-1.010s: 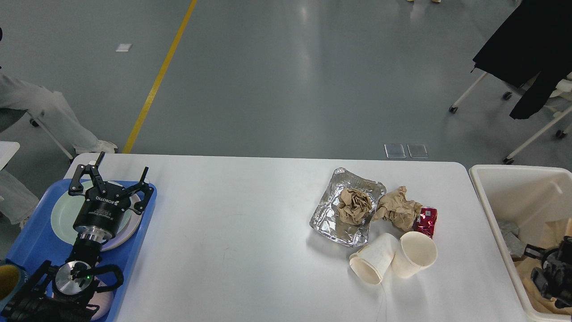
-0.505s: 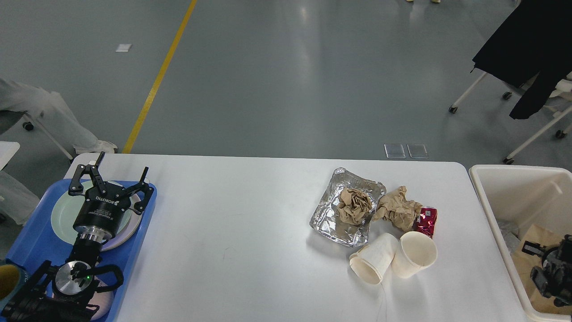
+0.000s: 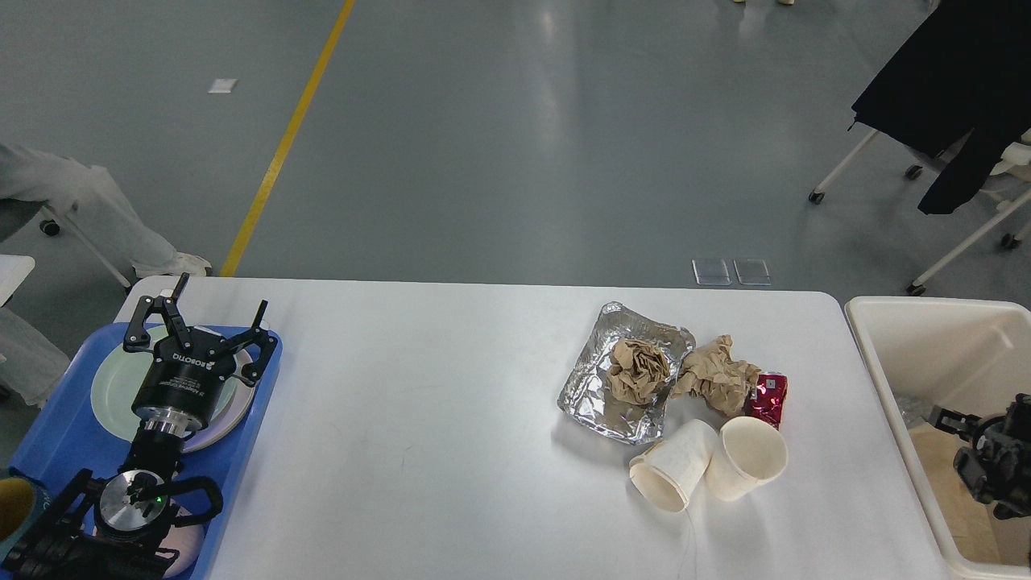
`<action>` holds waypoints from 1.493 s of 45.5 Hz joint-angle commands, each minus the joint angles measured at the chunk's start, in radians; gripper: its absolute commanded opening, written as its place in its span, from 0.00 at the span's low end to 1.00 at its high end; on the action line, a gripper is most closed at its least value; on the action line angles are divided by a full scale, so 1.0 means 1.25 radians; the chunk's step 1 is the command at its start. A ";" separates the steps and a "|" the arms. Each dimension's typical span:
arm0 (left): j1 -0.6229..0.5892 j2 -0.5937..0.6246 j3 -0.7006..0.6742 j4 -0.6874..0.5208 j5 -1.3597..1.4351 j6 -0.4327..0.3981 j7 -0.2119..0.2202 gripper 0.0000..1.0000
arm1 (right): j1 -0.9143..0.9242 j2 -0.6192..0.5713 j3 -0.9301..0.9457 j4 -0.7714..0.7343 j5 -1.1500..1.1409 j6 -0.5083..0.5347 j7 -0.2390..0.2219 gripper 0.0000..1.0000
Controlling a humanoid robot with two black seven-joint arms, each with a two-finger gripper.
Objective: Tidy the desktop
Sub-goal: 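Drop the second paper bag into the white bin, then move the right gripper over the white paper cups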
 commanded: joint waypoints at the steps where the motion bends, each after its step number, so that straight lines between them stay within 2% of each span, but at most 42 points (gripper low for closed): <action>1: 0.000 0.000 0.000 0.000 0.000 0.001 0.000 0.96 | 0.084 -0.035 0.001 0.048 -0.004 0.096 -0.001 1.00; 7: -0.001 0.000 0.000 0.000 0.000 0.001 0.000 0.96 | 0.236 -0.087 -0.033 0.202 -0.028 0.158 -0.008 1.00; 15: 0.000 0.000 0.000 0.000 0.000 0.001 0.000 0.96 | 0.552 -0.121 -0.155 0.553 -0.130 0.161 -0.028 1.00; 20: 0.000 0.000 0.000 0.000 0.000 0.001 0.000 0.96 | 0.750 -0.100 -0.242 0.732 -0.130 0.204 -0.027 1.00; 24: 0.000 0.000 0.000 0.000 0.000 0.001 0.000 0.96 | 0.884 -0.048 -0.277 0.817 -0.128 0.292 -0.028 1.00; 31: -0.001 0.000 0.000 0.000 0.000 0.001 0.000 0.96 | 1.078 0.046 -0.291 0.898 -0.123 0.481 -0.028 1.00; 34: 0.000 0.000 0.000 0.000 0.000 0.001 0.000 0.96 | 1.150 0.065 -0.290 0.959 -0.118 0.502 -0.027 1.00; 40: 0.000 0.000 0.000 0.000 0.000 0.001 0.000 0.96 | 1.287 0.081 -0.268 1.098 -0.079 0.477 -0.024 1.00; 46: 0.000 0.000 0.000 0.000 0.000 0.001 0.000 0.96 | 1.352 0.106 -0.261 1.162 -0.026 0.442 -0.021 1.00; 54: 0.000 0.000 0.000 0.000 0.000 0.000 0.000 0.96 | 1.363 0.120 -0.242 1.169 -0.018 0.412 -0.021 1.00; 61: 0.000 0.000 0.000 -0.001 0.000 0.000 0.000 0.96 | 1.351 0.116 -0.235 1.167 -0.017 0.376 -0.021 1.00; 68: 0.000 0.000 0.000 -0.001 0.000 0.000 0.000 0.96 | 1.275 0.126 -0.216 1.163 -0.016 0.355 -0.021 1.00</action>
